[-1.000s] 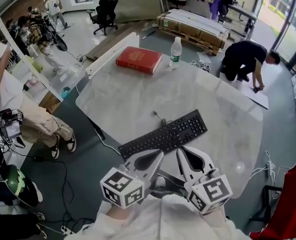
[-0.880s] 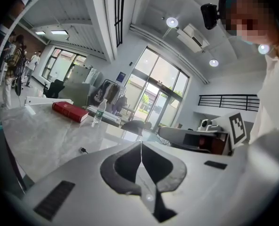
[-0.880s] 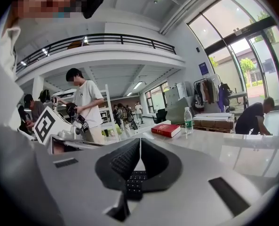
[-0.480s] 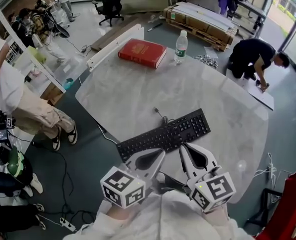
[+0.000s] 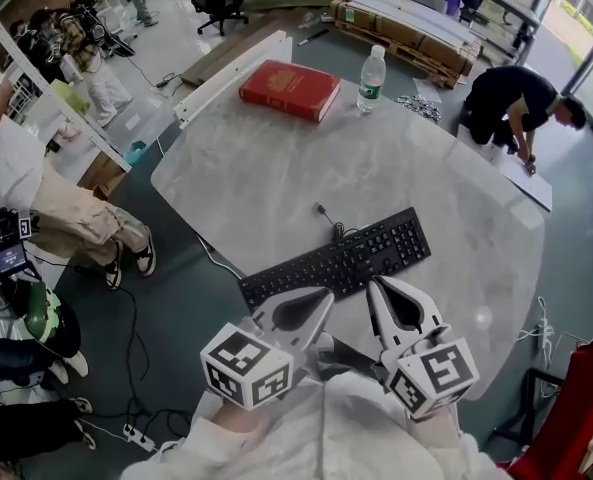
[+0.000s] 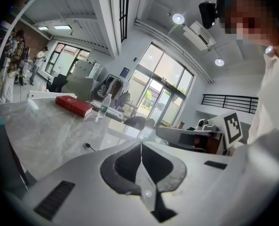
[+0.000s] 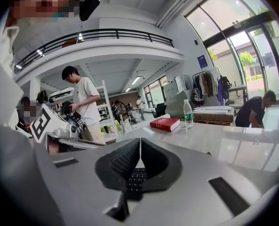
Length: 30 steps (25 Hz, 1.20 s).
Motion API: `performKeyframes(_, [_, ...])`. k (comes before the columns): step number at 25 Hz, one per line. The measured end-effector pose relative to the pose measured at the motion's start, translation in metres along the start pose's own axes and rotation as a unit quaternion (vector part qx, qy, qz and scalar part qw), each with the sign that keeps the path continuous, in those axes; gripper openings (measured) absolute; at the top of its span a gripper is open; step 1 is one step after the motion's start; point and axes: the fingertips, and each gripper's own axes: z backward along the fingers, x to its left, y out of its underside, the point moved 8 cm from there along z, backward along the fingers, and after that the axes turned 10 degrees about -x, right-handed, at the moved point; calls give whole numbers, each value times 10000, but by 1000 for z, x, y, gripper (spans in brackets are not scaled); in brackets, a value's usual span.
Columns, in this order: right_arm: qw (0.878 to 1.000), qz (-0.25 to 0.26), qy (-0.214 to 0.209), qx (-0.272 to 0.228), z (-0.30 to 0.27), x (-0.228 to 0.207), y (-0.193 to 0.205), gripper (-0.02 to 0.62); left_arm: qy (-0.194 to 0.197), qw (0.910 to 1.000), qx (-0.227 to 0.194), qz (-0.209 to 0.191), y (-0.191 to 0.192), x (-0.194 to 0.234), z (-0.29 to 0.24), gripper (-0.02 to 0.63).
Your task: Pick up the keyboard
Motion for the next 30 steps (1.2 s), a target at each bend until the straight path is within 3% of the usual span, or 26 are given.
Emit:
performKeyframes(16, [9991,-228,-18,359,-33,14,27,31,-253,9990,334,164,15,44,20,15])
performKeyframes(30, [9950,-404,-308,858,-52,26,64,31,-900,9942,445,378,44,79,45,16])
